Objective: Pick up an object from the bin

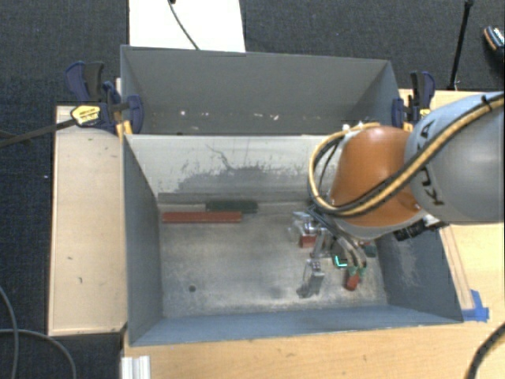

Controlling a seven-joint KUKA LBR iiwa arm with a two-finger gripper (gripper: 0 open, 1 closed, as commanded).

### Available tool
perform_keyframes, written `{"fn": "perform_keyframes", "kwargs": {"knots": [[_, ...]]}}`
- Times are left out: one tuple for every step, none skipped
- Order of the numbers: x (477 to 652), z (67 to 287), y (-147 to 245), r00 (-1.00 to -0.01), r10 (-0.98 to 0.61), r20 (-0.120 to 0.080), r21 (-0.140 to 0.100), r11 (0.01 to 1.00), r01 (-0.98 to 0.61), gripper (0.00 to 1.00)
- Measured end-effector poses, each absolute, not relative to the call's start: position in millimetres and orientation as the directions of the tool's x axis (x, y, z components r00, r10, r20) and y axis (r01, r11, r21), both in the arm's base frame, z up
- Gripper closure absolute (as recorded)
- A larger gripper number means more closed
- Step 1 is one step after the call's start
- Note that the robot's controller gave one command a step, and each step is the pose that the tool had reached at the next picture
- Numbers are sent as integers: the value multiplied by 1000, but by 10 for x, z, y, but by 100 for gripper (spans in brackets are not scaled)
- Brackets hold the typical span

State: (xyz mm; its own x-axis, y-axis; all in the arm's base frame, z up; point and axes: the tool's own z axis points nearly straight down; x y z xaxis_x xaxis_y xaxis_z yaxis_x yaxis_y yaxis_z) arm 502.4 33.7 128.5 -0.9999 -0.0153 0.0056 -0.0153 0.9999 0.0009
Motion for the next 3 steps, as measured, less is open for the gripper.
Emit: {"fn": "perform_keyframes", "kwargs": {"knots": [[5477, 672, -262, -999, -43, -2, -3, 999, -43, 0], [5479, 705, -220, -999, -45, -5, 0, 999, -45, 100], [5351, 2055, -825, -997, -74, -10, -3, 997, -74, 100]]}}
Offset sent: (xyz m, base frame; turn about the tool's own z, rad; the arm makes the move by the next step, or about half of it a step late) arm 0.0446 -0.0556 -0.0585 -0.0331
